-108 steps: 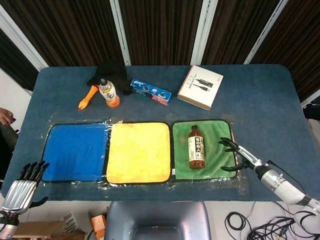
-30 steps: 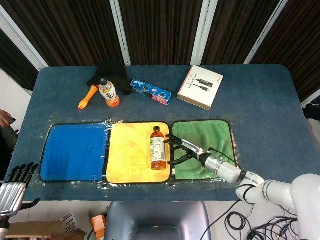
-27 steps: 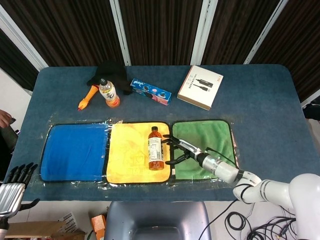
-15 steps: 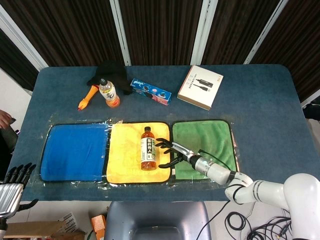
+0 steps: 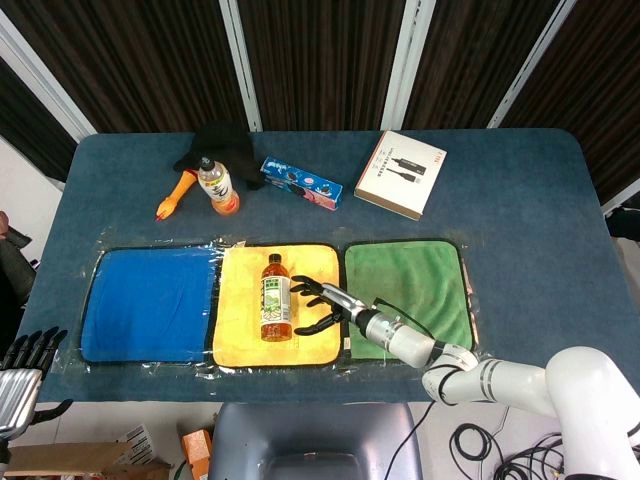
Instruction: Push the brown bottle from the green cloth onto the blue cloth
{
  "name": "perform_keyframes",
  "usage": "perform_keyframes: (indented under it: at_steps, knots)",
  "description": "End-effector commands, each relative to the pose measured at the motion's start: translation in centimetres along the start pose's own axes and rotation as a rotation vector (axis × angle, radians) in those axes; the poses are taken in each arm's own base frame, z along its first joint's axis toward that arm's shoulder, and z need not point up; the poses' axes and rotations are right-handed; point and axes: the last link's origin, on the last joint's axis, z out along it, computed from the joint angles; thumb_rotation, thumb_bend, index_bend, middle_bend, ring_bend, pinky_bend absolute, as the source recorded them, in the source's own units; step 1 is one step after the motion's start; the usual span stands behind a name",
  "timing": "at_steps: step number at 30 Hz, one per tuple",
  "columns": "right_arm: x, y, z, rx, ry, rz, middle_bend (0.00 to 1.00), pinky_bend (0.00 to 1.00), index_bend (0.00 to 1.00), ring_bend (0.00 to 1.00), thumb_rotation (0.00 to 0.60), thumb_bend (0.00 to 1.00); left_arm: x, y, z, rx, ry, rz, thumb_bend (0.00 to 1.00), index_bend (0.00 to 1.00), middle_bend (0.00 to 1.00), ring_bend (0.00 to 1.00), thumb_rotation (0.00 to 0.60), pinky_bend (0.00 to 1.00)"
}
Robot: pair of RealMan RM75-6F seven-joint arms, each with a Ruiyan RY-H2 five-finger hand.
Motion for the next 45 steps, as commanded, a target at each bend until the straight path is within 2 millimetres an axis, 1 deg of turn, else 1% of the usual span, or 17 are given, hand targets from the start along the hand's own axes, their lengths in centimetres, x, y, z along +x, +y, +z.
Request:
perform_keyframes:
  at_steps: [1,19,29,38,45]
  knots:
    - [-0.9,-0.8,1.1,0.006,-0.01,-0.008,0.12,0.19,0.0,0.07,0.556,0.06,-0.1,0.0,-0.3,-0.001,0.002,0.001,0.03,0.0,0.05,0.0,0.6,0.07]
    - [-4.7,-3.7,4.3,0.037,-0.037,-0.067,0.12,0.17,0.0,0.07,0.555,0.06,0.3,-1.1,-0.5,0.013,0.018,-0.014,0.03,0.0,0.05,0.0,0.6,0.07]
    - [-6.2,-5.5,6.1,0.055,-0.031,-0.088,0.12,0.15,0.0,0.07,0.556,0.06,0.5,-1.8,-0.4,0.034,0.016,-0.025,0.03,0.0,0.05,0.0,0.6,0.07]
    - [-8.2,-6.9,8.4,0.058,-0.033,-0.136,0.12,0.14,0.0,0.07,0.556,0.06,0.9,-2.4,-0.5,0.055,0.028,-0.035,0.03,0.0,0.05,0.0,0.6,0.07]
    - [-9.8,-7.9,9.6,0.067,-0.036,-0.16,0.12,0.14,0.0,0.07,0.556,0.06,1.3,-2.8,-0.7,0.068,0.04,-0.039,0.03,0.0,0.05,0.0,0.6,0.07]
